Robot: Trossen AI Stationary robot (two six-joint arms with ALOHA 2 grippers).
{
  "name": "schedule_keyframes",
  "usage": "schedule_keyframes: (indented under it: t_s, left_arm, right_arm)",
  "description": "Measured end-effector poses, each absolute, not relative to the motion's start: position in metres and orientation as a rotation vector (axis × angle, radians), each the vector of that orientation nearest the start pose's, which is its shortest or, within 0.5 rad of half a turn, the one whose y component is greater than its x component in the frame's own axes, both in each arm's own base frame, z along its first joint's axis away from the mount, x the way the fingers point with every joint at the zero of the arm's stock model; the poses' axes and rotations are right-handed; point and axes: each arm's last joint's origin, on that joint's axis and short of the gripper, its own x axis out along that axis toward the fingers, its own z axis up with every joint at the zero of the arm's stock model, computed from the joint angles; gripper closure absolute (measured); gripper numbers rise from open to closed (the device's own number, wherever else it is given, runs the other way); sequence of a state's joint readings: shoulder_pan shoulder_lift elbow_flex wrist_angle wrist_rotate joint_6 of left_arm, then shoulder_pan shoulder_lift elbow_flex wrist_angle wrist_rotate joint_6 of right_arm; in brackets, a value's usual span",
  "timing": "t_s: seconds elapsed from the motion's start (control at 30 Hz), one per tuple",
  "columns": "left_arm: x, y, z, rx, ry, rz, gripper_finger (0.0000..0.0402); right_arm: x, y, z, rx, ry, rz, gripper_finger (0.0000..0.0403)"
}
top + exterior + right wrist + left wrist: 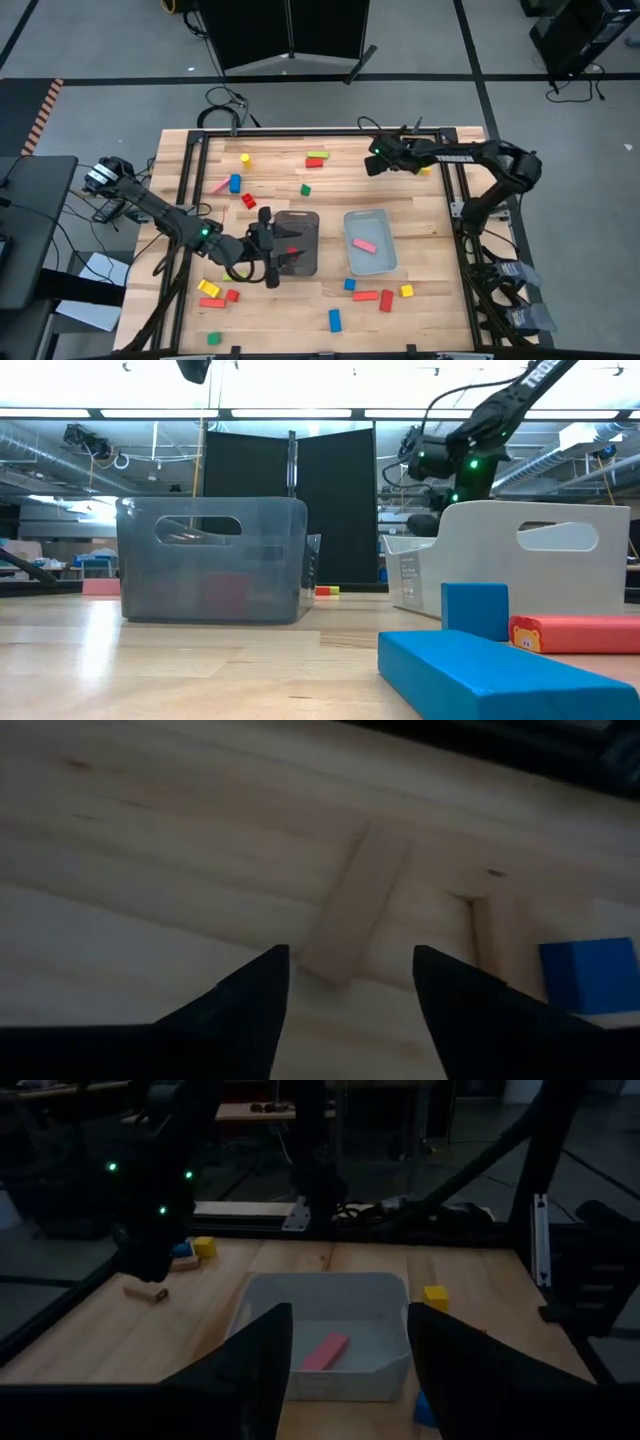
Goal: Sort blocks by size
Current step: Put the left large brown block into the gray bin
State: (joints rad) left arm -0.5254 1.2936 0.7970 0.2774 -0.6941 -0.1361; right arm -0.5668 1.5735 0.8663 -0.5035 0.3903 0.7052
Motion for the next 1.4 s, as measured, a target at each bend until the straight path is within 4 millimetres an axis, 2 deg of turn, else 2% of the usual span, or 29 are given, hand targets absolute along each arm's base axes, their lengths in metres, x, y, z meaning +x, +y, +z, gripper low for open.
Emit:
schedule_keyframes:
  t_s: [0.2, 0.4, 0.57, 0.73, 1.07, 1.4]
  left_arm:
    - [0.238, -0.117, 0.266, -0.041, 0.119, 0.175, 0.0195]
    - [0.217, -0.111, 0.265, -0.097, 0.022, 0.146, 0.0195]
    - [0.208, -0.109, 0.26, -0.095, 0.011, 0.135, 0.0195]
    - [0.207, -0.108, 0.257, -0.09, 0.017, 0.134, 0.0195]
    - [0.207, -0.108, 0.257, -0.091, 0.016, 0.134, 0.0195]
    - [0.207, -0.108, 0.257, -0.093, 0.015, 0.134, 0.0195]
  right_arm:
    - [0.232, -0.175, 0.15, 0.731, 0.948, -1.256, 0.0132]
    - [0.231, -0.186, 0.131, 0.778, 0.986, -1.284, 0.0128]
    - [0.231, -0.192, 0.123, 0.797, 0.992, -1.291, 0.0148]
    - [0.231, -0.194, 0.123, 0.784, 0.992, -1.273, 0.0181]
    - [0.231, -0.193, 0.121, 0.799, 1.027, -1.207, 0.0284]
    - [0.233, -0.188, 0.127, 0.727, 1.062, -1.129, 0.0286]
